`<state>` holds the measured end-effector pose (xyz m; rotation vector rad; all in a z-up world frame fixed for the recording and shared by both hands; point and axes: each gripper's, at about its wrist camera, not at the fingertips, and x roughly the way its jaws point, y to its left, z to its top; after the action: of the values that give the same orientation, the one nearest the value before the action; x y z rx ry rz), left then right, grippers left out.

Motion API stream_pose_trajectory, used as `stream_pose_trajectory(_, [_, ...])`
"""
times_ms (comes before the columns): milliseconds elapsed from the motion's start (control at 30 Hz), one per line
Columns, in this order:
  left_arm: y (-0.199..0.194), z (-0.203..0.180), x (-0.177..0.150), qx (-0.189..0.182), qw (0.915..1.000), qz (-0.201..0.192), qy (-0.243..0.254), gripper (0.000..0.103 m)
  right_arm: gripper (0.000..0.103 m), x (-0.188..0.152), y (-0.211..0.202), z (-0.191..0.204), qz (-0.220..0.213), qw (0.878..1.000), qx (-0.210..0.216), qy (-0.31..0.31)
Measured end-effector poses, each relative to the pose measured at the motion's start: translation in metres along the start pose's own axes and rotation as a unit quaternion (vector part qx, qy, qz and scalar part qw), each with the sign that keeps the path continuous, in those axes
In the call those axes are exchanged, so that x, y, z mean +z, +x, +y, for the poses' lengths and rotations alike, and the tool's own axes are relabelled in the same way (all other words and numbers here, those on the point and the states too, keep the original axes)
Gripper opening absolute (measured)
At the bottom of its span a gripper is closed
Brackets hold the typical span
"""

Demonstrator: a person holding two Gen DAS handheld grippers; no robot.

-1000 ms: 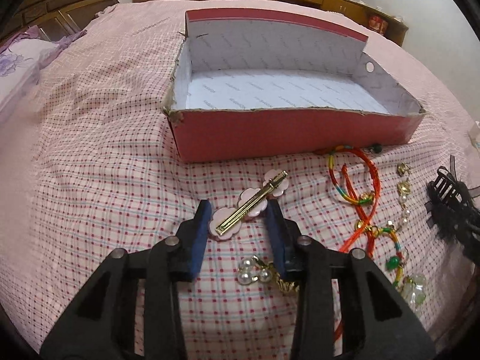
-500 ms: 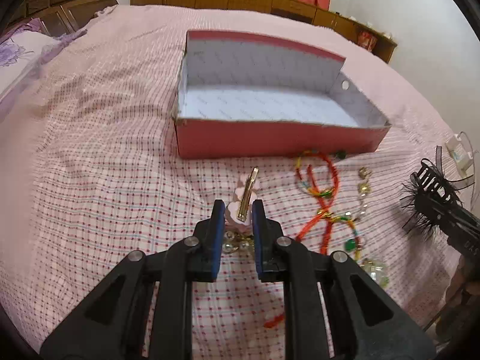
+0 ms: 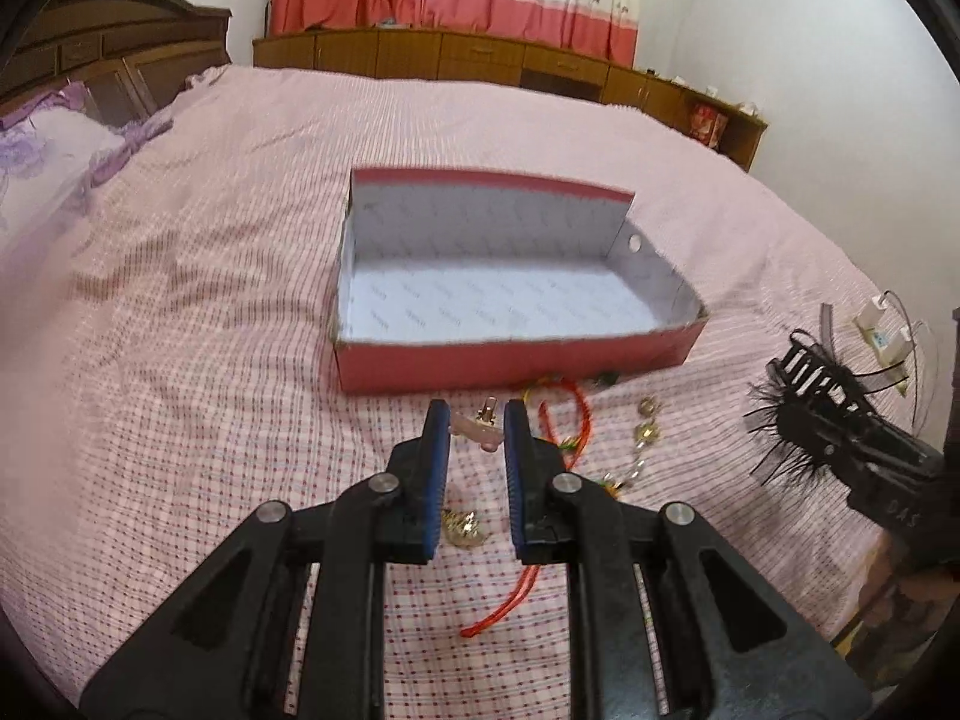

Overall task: Organize jewelry
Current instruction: 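Carry both clips into the shoebox and open both tools to release them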

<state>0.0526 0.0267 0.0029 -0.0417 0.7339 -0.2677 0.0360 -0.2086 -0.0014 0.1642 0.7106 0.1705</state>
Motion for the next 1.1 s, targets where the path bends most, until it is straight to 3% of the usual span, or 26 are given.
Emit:
stream_pose_trajectory(467, [0.004, 0.000, 0.052, 0.005, 0.9988, -0.048, 0.004, 0.009, 0.053, 0.047, 0.009, 0.012, -0.025, 0.999, 0.021, -0.012])
stream_pose_trajectory(833, [0.046, 0.001, 0.087, 0.018, 0.9985, -0.051, 0.006, 0.009, 0.053, 0.093, 0.045, 0.025, -0.031, 0.999, 0.034, -0.029])
stream_pose_trajectory(1100, [0.083, -0.001, 0.108, 0.031, 0.9985, -0.043, 0.014, 0.009, 0.053, 0.118, 0.091, 0.026, -0.008, 0.999, 0.015, -0.031])
